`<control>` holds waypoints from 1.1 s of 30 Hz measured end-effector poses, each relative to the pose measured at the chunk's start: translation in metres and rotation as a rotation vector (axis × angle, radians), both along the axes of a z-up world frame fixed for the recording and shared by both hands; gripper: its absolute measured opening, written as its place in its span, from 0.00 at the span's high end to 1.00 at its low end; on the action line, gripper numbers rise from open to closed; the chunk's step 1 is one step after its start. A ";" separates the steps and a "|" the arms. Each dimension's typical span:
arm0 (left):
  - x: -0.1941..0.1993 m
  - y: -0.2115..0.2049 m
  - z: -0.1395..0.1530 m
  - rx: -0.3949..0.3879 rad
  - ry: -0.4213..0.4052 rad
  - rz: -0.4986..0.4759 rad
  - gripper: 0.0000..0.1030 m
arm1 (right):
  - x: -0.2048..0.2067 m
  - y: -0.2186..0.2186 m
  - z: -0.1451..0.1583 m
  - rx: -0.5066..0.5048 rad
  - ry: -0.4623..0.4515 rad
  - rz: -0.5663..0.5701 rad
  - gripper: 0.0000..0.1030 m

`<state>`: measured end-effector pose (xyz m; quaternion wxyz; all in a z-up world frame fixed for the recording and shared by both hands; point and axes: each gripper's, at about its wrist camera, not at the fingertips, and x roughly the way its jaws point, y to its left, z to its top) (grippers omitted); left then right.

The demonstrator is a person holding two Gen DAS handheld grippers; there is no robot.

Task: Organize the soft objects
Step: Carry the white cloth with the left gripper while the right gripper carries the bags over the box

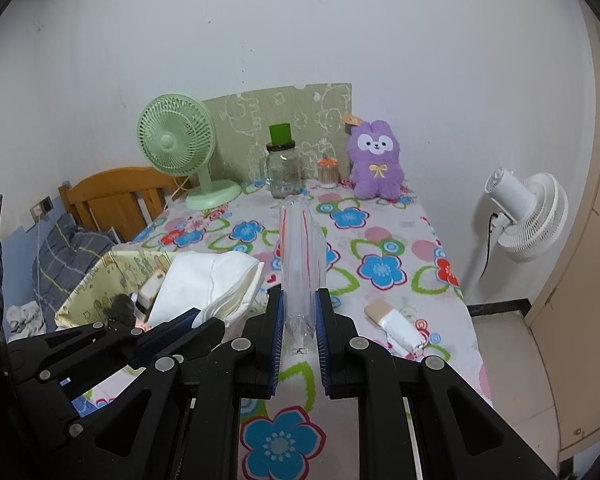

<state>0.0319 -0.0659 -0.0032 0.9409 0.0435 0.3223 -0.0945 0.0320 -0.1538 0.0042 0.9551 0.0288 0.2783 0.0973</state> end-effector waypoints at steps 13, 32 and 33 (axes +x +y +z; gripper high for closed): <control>0.007 0.032 0.013 0.014 -0.028 0.034 0.95 | 0.009 0.033 0.014 0.001 -0.012 0.030 0.82; 0.023 0.096 0.005 0.012 -0.016 0.116 0.95 | 0.031 0.096 0.009 -0.005 0.010 0.112 0.82; 0.024 0.099 0.005 0.012 -0.015 0.120 0.95 | 0.033 0.100 0.009 -0.005 0.013 0.117 0.82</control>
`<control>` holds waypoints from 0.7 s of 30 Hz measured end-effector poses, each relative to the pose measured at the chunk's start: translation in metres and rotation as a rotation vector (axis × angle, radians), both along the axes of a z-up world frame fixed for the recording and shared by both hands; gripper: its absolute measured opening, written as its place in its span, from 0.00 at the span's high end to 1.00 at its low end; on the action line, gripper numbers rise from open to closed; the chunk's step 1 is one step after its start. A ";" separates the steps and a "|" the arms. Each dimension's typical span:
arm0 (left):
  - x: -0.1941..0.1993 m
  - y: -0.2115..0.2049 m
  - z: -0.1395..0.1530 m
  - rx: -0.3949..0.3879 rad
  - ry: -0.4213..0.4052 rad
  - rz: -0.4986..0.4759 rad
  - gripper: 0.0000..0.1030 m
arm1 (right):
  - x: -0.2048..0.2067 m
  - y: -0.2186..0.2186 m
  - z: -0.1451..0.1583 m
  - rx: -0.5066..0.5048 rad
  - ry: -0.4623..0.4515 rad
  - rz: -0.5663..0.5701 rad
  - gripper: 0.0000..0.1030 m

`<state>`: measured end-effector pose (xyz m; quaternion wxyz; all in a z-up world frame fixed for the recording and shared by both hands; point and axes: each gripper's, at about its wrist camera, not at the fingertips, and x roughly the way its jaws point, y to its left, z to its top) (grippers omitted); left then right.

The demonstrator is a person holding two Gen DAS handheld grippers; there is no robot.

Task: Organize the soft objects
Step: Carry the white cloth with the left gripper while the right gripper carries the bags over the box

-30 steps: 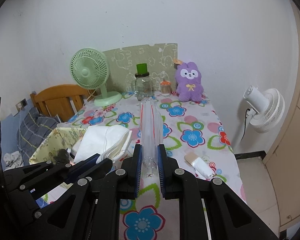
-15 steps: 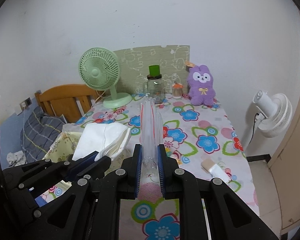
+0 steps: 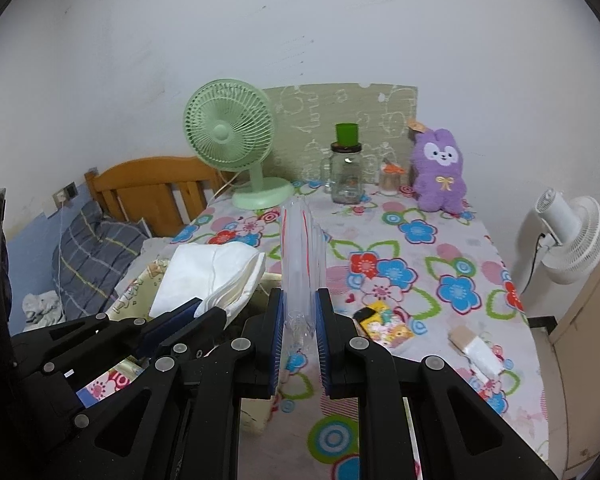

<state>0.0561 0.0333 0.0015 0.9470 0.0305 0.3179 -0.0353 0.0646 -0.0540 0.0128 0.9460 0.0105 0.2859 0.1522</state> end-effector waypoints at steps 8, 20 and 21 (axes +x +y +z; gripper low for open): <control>0.007 0.024 -0.006 0.009 0.007 0.036 0.95 | 0.009 0.026 -0.006 -0.006 0.014 0.045 0.82; 0.019 0.055 -0.029 0.035 0.045 0.076 0.95 | 0.023 0.062 -0.024 -0.032 0.056 0.112 0.82; 0.021 0.057 -0.032 0.041 0.050 0.079 0.95 | 0.025 0.065 -0.027 -0.037 0.062 0.116 0.82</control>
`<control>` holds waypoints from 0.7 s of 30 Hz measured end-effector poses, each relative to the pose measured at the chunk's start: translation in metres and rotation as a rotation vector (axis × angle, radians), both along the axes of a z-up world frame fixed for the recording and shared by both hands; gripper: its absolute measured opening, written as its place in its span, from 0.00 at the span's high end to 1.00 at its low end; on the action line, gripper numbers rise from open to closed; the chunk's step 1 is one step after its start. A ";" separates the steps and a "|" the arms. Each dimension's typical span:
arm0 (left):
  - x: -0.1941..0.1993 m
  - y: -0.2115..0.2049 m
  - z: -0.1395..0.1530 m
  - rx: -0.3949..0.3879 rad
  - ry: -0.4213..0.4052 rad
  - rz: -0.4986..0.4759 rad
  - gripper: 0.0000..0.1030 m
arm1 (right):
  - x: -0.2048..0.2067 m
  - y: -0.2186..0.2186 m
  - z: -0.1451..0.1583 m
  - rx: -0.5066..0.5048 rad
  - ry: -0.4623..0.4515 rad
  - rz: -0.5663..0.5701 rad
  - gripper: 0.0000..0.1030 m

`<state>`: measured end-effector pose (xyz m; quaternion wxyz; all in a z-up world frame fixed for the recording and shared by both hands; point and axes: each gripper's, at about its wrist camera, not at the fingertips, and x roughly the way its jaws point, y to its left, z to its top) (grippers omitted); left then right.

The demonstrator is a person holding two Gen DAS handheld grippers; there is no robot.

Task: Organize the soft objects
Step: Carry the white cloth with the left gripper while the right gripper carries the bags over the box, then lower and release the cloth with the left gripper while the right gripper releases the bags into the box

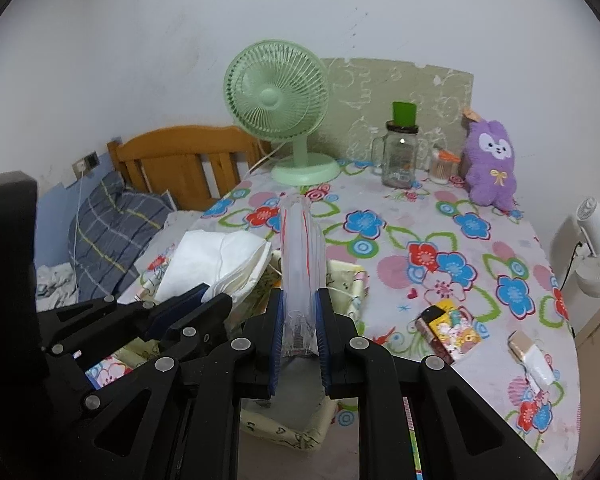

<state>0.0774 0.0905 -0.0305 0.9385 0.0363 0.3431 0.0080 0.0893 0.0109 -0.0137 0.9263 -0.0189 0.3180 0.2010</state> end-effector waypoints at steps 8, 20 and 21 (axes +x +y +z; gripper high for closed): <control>0.009 0.016 -0.018 -0.001 0.044 0.008 0.94 | 0.011 0.018 -0.017 -0.011 0.047 0.041 0.82; 0.014 0.029 -0.042 -0.039 0.112 0.011 0.73 | 0.015 0.035 -0.037 -0.040 0.106 0.077 0.82; 0.013 0.029 -0.042 -0.036 0.109 0.012 0.68 | 0.016 0.035 -0.038 -0.038 0.109 0.080 0.82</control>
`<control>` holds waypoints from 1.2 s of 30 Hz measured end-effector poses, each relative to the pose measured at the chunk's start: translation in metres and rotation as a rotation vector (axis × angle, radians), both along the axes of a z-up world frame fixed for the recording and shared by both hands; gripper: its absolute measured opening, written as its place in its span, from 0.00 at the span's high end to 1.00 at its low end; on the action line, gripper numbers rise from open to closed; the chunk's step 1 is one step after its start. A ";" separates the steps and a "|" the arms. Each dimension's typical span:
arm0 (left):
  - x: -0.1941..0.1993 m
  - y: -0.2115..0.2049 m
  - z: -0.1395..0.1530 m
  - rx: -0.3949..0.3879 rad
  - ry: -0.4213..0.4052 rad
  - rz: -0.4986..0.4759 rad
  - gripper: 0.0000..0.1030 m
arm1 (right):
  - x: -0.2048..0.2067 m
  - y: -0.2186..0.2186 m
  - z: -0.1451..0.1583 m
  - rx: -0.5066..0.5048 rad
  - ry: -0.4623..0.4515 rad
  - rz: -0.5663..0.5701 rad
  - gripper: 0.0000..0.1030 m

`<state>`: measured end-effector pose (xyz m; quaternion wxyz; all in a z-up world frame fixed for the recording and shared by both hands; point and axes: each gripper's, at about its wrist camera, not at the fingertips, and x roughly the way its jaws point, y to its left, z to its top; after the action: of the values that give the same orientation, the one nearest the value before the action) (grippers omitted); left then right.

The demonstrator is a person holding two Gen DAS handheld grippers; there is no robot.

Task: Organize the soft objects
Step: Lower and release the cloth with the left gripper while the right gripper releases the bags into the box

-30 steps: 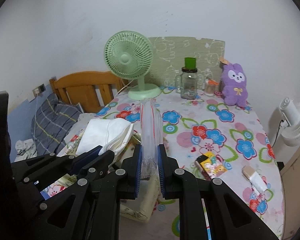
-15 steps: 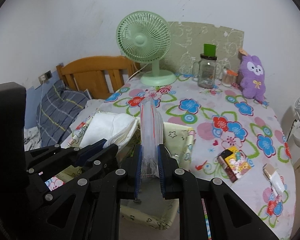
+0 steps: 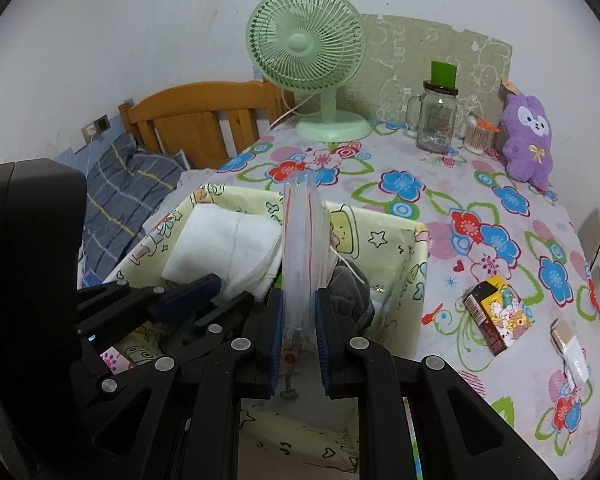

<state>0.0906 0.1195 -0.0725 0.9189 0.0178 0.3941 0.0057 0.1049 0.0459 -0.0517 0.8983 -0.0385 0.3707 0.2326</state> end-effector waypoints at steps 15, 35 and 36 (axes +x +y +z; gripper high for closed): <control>-0.003 0.006 0.006 0.001 0.007 0.007 0.25 | -0.001 0.003 0.006 -0.033 -0.018 0.042 0.57; -0.021 -0.011 0.029 -0.008 -0.052 0.002 0.06 | -0.017 -0.028 0.025 0.029 -0.078 -0.044 0.16; -0.022 -0.012 0.030 -0.007 -0.055 0.002 0.05 | -0.018 -0.030 0.026 0.030 -0.081 -0.048 0.15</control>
<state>0.0687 0.1072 -0.0422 0.9293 0.0141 0.3690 0.0056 0.0865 0.0159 -0.0255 0.9184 -0.0256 0.3312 0.2149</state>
